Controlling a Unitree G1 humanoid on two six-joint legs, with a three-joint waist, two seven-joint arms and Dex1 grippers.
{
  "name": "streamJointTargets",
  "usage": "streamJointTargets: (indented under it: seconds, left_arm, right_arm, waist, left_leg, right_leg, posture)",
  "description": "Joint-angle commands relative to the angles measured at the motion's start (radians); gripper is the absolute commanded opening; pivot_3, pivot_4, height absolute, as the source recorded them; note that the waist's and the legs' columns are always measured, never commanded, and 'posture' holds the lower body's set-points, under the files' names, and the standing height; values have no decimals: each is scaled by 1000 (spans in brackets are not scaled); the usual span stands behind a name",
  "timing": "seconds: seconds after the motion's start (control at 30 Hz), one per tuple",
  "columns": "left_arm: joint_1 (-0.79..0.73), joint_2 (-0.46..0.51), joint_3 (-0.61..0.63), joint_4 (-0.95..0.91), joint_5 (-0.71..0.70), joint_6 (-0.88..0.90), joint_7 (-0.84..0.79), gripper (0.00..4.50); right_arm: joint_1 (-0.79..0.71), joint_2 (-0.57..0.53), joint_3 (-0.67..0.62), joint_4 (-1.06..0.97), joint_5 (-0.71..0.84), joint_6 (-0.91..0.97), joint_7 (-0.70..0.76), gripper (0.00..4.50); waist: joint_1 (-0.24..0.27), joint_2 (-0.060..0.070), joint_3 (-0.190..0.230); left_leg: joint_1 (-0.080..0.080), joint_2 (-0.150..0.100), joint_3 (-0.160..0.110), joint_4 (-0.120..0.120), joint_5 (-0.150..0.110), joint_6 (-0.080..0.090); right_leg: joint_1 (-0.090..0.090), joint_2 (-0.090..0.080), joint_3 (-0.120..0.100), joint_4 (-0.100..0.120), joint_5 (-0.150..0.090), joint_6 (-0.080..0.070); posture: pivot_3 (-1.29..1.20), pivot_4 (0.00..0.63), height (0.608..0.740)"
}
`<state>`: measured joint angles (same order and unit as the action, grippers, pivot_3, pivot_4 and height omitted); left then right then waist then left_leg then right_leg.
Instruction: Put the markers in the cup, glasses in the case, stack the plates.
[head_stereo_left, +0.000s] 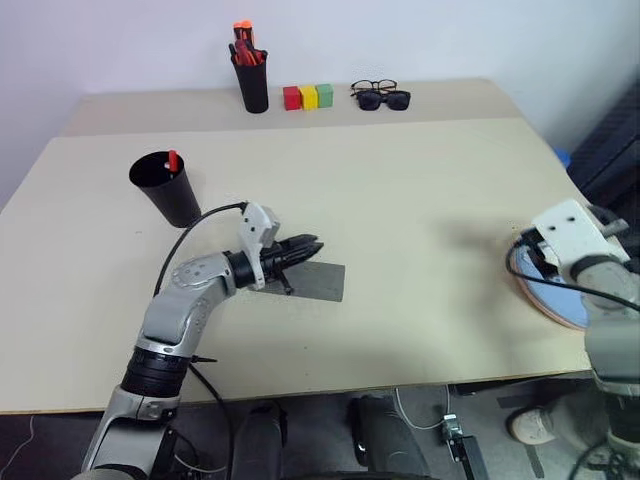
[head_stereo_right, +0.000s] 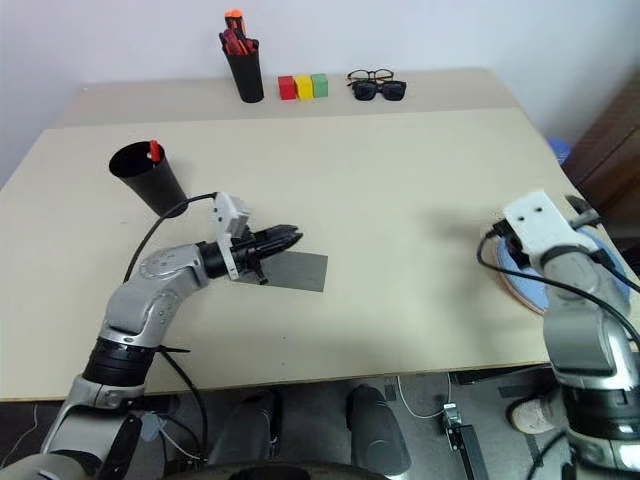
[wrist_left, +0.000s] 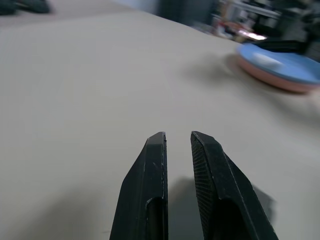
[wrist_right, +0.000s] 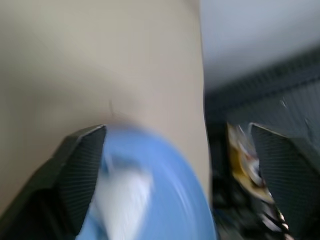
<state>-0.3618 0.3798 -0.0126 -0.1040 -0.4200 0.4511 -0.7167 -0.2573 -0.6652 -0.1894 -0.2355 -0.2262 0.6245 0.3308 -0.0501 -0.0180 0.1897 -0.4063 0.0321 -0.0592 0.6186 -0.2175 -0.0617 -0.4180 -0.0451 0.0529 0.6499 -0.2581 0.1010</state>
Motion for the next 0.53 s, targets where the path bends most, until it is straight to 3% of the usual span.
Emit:
streamJointTargets:
  seconds: [0.03,0.2,0.33,0.53]
  left_arm:
    - [69,6,100,-68,43,-48,124,732]
    - [243,43,249,-134,135,-116,284,732]
    - [384,74,334,-207,148,-118,315,732]
    - [415,67,359,-246,152,-107,362,732]
  right_arm:
    - [-79,89,11,27,141,-118,62,4450]
    - [-142,199,49,97,296,-214,169,4450]
    - [-163,202,113,190,308,-279,235,4450]
    - [-226,218,149,290,314,-333,259,4450]
  waist:
    - [-3,0,0]
    - [9,0,0]
    - [12,0,0]
    - [16,0,0]
  left_leg:
    - [1,0,0,-1,0,0]
    - [-1,-1,0,-1,0,0]
    - [-1,-1,0,-1,0,0]
    - [-1,-1,0,-1,0,0]
  right_leg:
    - [0,0,0,0,0,0]
    - [0,-2,0,-1,0,0]
    - [0,-2,-1,-1,0,0]
    - [1,-2,-1,-1,0,0]
  posture:
    - [0,150,740]
    - [0,150,740]
    - [0,150,740]
    - [0,150,740]
